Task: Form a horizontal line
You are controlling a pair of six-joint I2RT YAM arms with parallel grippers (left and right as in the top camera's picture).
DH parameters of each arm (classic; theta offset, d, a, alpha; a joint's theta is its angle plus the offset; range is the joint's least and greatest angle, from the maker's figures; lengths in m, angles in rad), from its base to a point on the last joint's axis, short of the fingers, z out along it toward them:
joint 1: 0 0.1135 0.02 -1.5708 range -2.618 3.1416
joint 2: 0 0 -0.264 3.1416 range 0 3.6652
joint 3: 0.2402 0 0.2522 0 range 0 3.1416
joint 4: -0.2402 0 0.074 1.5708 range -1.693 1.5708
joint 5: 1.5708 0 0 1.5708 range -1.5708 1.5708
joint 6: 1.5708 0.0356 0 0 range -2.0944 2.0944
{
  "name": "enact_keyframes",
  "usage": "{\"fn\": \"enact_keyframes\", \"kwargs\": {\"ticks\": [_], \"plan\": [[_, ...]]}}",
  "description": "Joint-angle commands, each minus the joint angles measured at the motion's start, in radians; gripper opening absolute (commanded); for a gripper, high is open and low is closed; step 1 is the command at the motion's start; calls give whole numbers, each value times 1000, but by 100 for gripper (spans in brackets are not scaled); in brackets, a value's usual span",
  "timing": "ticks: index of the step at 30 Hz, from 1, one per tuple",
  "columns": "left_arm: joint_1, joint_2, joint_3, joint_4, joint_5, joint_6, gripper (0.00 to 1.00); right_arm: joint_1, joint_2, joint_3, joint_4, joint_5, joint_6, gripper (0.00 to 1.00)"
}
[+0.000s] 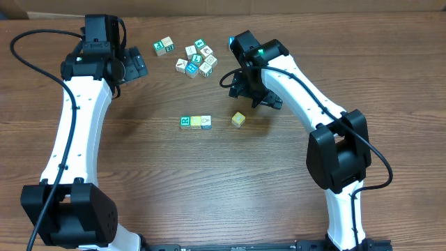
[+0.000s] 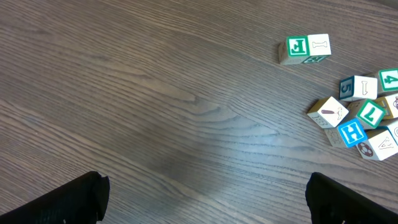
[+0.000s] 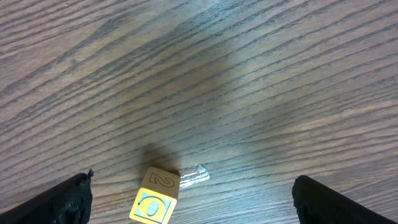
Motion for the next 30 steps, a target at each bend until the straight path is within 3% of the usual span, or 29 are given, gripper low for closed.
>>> {"fn": "enact_keyframes", "kwargs": {"ticks": [1,30], "plan": [[-2,3,2,1,-17,4,100,0,-31,-5,4,-2,0,100],[-2,3,2,1,-17,4,100,0,-31,-6,-3,-25,3,100]]}}
